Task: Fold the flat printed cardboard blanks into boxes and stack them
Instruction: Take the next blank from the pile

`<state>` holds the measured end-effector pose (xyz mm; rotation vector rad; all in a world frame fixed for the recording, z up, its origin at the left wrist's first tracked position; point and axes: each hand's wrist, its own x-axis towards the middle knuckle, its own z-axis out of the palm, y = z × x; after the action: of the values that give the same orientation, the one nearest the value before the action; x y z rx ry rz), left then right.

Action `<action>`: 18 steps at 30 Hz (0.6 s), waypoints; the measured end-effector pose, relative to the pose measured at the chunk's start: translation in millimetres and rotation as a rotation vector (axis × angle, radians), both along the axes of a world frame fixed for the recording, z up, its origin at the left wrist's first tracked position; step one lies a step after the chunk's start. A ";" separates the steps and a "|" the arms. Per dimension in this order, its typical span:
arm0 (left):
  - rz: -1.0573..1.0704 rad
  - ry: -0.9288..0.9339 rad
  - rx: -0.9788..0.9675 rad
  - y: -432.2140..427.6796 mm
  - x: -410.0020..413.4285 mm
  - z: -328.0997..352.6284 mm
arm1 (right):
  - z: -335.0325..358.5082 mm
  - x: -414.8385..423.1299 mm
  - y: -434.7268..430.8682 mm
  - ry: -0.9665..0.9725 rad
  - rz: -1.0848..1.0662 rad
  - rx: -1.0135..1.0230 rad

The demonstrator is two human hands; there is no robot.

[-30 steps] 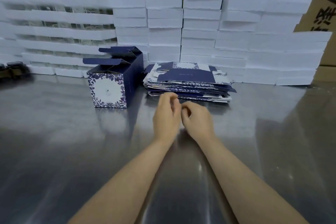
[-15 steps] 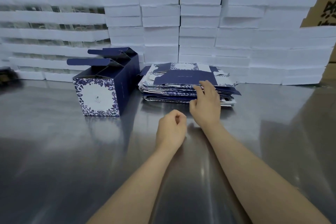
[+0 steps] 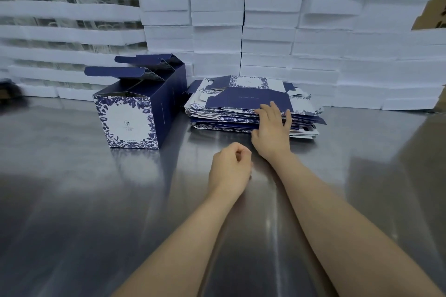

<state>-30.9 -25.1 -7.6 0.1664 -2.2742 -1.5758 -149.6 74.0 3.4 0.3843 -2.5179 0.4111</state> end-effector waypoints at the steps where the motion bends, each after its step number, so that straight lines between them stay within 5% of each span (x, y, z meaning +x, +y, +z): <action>1: -0.006 0.001 -0.003 0.9 0.7 0.0 | -0.7 -0.1 0.6 -0.023 -0.017 0.044; 5: 0.008 0.032 0.029 -1.3 -1.3 -2.2 | -0.3 1.7 -2.2 0.046 -0.057 0.066; 12: 0.047 0.113 -0.057 -3.3 -2.2 -1.5 | 83.2 59.6 31.3 0.734 -0.114 -0.586; 15: 0.045 0.147 0.100 -4.3 2.7 5.5 | 146.7 103.5 64.1 0.534 0.005 -0.937; 18: 0.043 0.184 0.262 -2.7 18.5 15.4 | 180.9 149.5 92.6 0.241 0.087 -0.975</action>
<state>-12.4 -27.8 7.8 0.1307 -1.9095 -1.7834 -0.1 166.6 184.4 0.1329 -1.7907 1.4273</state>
